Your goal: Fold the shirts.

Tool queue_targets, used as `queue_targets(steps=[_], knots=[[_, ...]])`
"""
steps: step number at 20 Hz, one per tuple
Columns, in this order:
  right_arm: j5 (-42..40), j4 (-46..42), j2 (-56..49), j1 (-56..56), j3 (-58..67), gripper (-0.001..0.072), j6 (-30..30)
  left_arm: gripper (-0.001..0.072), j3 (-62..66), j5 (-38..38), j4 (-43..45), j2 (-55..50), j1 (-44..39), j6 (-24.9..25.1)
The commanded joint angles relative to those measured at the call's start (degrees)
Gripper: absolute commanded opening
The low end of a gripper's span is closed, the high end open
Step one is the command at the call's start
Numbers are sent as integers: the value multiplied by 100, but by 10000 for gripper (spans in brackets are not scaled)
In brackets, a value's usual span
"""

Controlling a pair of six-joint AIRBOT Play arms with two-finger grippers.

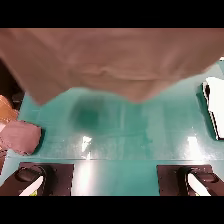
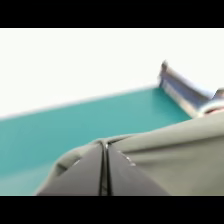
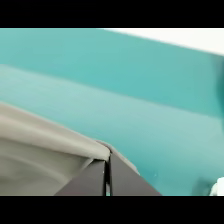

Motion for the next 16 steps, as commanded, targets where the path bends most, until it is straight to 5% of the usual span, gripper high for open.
queue_targets(steps=[1, 9, 16], knots=[[560, -109, -144, -177, 577, 13, 7, 21, 435, 48, 166, 76, 7, 15], [1257, -118, -2275, 507, -245, 13, 190, 23, -374, -1832, 354, -2468, 7, 367], [522, 28, -4232, 330, -1082, 15, 179, 23, -1325, -334, 361, -4756, 7, 507]])
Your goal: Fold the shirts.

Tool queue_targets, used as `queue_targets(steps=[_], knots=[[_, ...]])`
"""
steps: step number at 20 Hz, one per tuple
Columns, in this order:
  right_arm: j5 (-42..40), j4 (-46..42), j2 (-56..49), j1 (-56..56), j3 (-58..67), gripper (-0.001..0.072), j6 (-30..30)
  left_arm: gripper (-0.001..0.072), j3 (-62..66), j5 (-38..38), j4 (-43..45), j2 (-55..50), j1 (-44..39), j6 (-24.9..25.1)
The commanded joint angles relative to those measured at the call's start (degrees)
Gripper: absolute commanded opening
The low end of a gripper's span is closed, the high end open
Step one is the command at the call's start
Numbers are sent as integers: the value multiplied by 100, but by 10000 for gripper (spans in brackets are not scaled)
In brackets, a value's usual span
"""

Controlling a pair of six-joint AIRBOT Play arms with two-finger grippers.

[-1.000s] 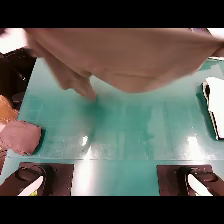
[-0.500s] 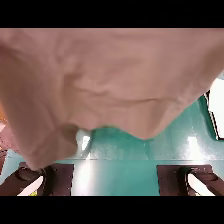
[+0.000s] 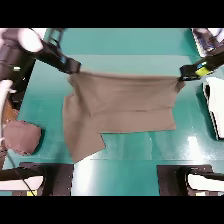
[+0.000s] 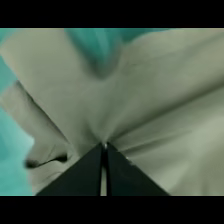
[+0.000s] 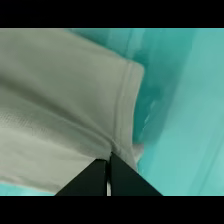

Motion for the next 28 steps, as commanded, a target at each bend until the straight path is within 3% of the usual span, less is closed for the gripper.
queue_targets(steps=[1, 4, 5, 6, 10, 13, 15, 17, 18, 22, 25, 28], knots=[[-437, 221, -778, -63, -195, 15, 2, 24, -205, 905, -20, -837, -2, 50], [-656, 225, -953, -181, -195, 32, 4, 39, -140, 1237, -7, -855, 11, 15], [-682, 275, -949, -214, -192, 187, 4, 39, -63, 1128, -37, -850, 70, 13], [-678, 428, -944, -319, -142, 399, 4, 39, 44, 938, -81, -848, 177, 13], [-520, 1646, -944, -835, 402, 419, 2, 38, 409, 2, -197, -793, 682, 9], [-525, 2164, -944, -894, 632, 410, 2, 51, 337, -44, -363, -798, 684, 11], [-525, 2153, -944, -780, 651, 410, 2, 720, 286, 192, -702, -837, 686, -15], [-527, 2151, -944, -667, 651, 409, -57, 487, 289, 289, -669, -855, 686, 72], [-516, 2146, -933, -671, 651, 409, -81, 465, 295, 216, -573, -852, 706, 70], [-11, 2103, -743, -831, 645, 408, -170, 465, 269, -975, 254, -520, 1045, 57], [4, 2109, -227, -1027, 214, 407, -339, 465, -402, -1106, 227, 308, 1591, 11], [-162, 2118, 514, -1163, -798, 407, -389, 465, -1945, -1088, 192, 1456, 1974, 15]])
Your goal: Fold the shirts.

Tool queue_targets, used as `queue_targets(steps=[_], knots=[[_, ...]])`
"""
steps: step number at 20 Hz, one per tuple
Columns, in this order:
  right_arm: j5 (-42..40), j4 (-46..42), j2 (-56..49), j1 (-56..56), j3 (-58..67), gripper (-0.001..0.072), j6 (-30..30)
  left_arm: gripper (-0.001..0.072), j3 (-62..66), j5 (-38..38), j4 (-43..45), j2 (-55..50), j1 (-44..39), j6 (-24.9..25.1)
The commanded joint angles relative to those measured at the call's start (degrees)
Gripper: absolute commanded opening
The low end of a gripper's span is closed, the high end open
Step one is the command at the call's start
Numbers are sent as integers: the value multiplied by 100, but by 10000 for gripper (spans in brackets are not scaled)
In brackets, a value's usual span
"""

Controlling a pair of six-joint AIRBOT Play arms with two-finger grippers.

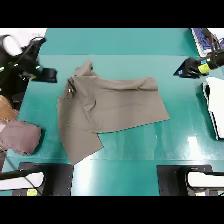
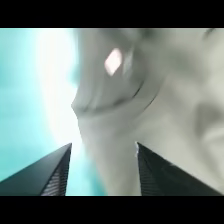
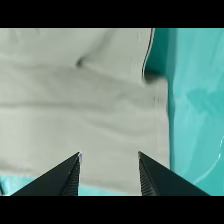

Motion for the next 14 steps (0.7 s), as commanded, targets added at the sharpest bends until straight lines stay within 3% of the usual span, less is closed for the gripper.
queue_targets(steps=[1, 6, 14], knots=[[-136, 15, 796, -133, -1038, 408, -96, 465, -1620, -177, 37, 1204, 396, -24], [-603, 46, 1502, -133, -2105, 407, -105, 465, -4022, 461, -898, 2256, 413, -28], [-684, 48, 1919, -133, -2629, 407, -107, 464, -5237, 1508, -1429, 2260, 411, -28]])
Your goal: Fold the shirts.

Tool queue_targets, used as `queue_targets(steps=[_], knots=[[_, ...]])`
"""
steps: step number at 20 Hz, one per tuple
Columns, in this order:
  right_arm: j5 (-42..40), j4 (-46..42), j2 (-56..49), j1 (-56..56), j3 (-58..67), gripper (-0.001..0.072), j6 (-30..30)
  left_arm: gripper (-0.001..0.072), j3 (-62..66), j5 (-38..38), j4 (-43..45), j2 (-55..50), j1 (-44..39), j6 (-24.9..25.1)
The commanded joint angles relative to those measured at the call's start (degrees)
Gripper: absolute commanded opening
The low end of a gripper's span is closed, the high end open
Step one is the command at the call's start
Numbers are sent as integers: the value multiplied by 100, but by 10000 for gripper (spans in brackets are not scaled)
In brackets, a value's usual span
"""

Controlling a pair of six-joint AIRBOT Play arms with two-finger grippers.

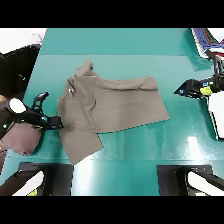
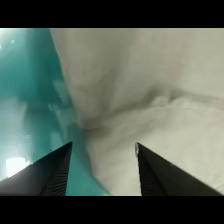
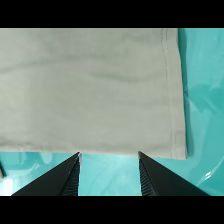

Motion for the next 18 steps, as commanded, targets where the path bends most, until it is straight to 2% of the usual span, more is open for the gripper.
queue_targets(steps=[1, 2, 3, 4, 5, 9, 12, 18], knots=[[-133, -2, 201, -4, -245, 408, -4, 464, -422, 444, -205, 42, 7, -2], [-125, -7, 212, -4, -284, 408, -7, 463, -433, 518, -236, 42, 7, 0], [-125, -7, 210, -4, -310, 408, -7, 401, -431, 592, -273, 42, 7, -9], [-118, -44, 210, -4, -310, 407, -9, 157, -431, 669, -313, 42, 7, -7], [-118, -48, 210, -7, -308, 408, -11, 32, -422, 721, -389, 42, 9, -15], [92, -944, 212, -22, -413, 408, 68, 23, 33, 466, -400, 251, 7, -146], [35, -758, 208, -345, -1169, 409, 68, 23, 422, 455, -413, 529, 7, -149], [-1001, 219, -103, -780, -2863, 414, 50, 24, 579, 426, -428, 595, 7, -149]])
